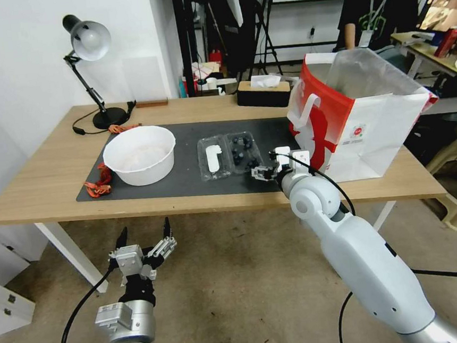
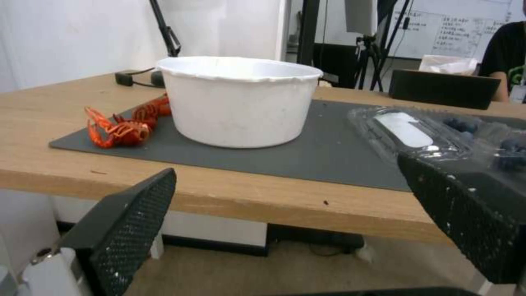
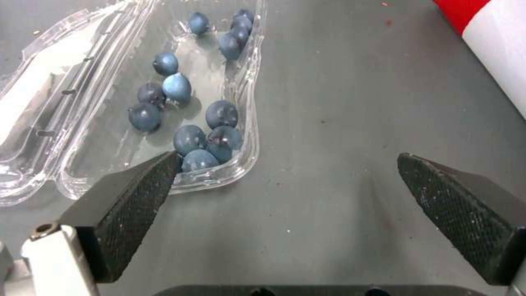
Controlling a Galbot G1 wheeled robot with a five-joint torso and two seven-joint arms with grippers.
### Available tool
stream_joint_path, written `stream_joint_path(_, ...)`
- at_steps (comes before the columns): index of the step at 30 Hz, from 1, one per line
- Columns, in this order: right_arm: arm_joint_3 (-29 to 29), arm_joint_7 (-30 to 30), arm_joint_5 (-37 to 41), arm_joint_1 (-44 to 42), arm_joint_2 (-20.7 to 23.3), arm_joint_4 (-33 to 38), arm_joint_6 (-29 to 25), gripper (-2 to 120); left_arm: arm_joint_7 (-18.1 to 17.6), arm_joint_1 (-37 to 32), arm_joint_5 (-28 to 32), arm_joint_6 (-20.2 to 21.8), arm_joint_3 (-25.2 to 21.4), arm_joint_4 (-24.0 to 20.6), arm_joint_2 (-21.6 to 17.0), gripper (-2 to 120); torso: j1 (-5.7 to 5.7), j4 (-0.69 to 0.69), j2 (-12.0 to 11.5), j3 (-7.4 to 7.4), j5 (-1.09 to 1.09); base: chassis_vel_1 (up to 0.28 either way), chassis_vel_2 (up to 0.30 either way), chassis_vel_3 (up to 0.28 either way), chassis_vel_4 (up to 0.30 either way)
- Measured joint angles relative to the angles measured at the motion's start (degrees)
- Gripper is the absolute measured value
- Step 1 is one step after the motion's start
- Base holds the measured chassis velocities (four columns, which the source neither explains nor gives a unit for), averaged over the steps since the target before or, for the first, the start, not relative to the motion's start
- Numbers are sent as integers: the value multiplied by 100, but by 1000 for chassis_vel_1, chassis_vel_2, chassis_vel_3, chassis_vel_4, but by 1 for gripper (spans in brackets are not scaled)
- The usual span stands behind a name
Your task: Close the takeout container lid, then place the container into the takeout bag.
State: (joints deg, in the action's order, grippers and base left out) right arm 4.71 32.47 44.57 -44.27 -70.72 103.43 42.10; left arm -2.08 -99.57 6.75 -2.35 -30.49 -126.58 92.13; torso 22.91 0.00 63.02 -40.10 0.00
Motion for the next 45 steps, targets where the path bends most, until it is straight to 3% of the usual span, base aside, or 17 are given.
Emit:
stream_joint_path(5, 47, -41, 31, -41, -26, 180, -1, 100, -3, 12, 1, 7, -1, 17, 0, 100, 0, 0, 0, 0, 0, 0, 0, 0, 0)
stream_joint_path(12, 323, -259, 112, -308, 70, 1053, -147, 100, -16, 16, 10, 32, -3, 23, -24, 100, 0, 0, 0, 0, 0, 0, 0, 0, 0)
stream_joint_path(15, 484, -617, -199, -795, 283, 1669, -799, 100, -25, 23, 17, 41, -1, 26, -54, 100, 0, 0, 0, 0, 1, 0, 0, 0, 0)
stream_joint_path(16, 484, -617, -199, -795, 283, 1669, -799, 100, -25, 23, 17, 41, -1, 26, -54, 100, 0, 0, 0, 0, 1, 0, 0, 0, 0)
stream_joint_path(19, 780, -1173, -906, -1562, 536, 2243, -1800, 100, -33, 27, 20, 45, 14, 30, -83, 100, 0, -1, 1, 0, 0, 0, 0, 0, 0)
stream_joint_path(20, 780, -1173, -906, -1562, 536, 2243, -1800, 100, -33, 27, 20, 45, 14, 30, -83, 100, 0, -1, 1, 0, 0, 0, 0, 0, 0)
stream_joint_path(23, 1039, -1493, -1696, -2336, 710, 2589, -2693, 100, -50, 44, 31, 51, 17, 37, -119, 100, 0, -1, 1, 0, 0, 0, 0, 0, 0)
stream_joint_path(24, 1039, -1493, -1696, -2336, 710, 2589, -2693, 100, -50, 44, 31, 51, 17, 37, -119, 100, 0, -1, 1, 0, 0, 0, 0, 0, 0)
stream_joint_path(27, 1275, -1604, -2670, -3244, 766, 2861, -3481, 100, -72, 59, 47, 58, 19, 51, -169, 100, 0, -2, 1, 0, 1, 0, 0, 0, 0)
stream_joint_path(32, 1312, -1439, -3389, -4054, 719, 3116, -3962, 100, -85, 74, 71, 60, 19, 69, -212, 100, 0, 0, 2, 1, -1, 0, 0, 0, 0)
stream_joint_path(35, 1238, -1177, -4123, -4825, 612, 3128, -4538, 100, -95, 75, 95, 60, 19, 78, -243, 100, 0, -1, 2, 1, -1, 0, 0, 0, 0)
stream_joint_path(45, 925, -667, -4749, -5695, 352, 2504, -5261, 100, -103, 94, 115, 56, 43, 93, -293, 100, 1, 0, 1, 0, 0, 0, 0, 0, 0)
